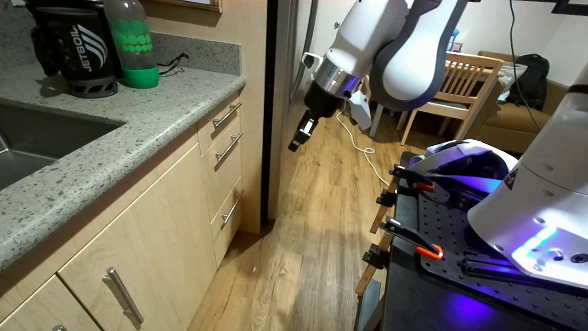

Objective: Close the second drawer

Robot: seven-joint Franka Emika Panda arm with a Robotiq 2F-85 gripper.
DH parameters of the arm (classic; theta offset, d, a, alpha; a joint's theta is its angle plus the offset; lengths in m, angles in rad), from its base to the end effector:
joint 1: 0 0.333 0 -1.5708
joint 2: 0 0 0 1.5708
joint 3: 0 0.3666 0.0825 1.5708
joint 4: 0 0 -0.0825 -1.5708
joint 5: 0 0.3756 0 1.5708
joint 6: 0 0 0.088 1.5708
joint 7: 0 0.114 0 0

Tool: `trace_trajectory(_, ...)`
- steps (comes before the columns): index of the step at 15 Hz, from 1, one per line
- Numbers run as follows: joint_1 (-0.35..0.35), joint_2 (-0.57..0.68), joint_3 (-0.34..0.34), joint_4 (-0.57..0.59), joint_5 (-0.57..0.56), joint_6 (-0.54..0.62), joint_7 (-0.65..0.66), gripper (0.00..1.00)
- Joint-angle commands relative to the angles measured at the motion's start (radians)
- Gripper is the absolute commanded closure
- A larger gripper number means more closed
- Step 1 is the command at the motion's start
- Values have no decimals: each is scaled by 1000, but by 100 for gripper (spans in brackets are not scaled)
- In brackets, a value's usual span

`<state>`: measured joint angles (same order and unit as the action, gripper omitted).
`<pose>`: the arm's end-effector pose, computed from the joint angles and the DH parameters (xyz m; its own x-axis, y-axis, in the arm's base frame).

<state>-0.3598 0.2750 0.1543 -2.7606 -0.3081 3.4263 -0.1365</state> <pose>0.4194 -0.0493 0.2291 0.8952 0.2194 0.3879 0.2187 -0.9747 0.0464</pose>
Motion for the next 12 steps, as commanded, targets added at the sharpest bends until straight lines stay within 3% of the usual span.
trace_trajectory(1, -145, -40, 53, -33, -210, 15, 62, 100)
trace_trajectory(6, -370, -37, 158, -23, -602, 38, 350, 100)
trace_trajectory(8, -414, -47, 177, -16, -718, 44, 450, 100)
trace_trajectory(9, -428, -57, 182, -14, -761, 45, 495, 74)
trace_trajectory(10, -453, -75, 209, -18, -791, 31, 543, 72)
trace_trajectory(11, -407, -35, 165, -8, -737, 27, 464, 91)
trace_trajectory(12, -423, -38, 178, -8, -761, 27, 494, 82)
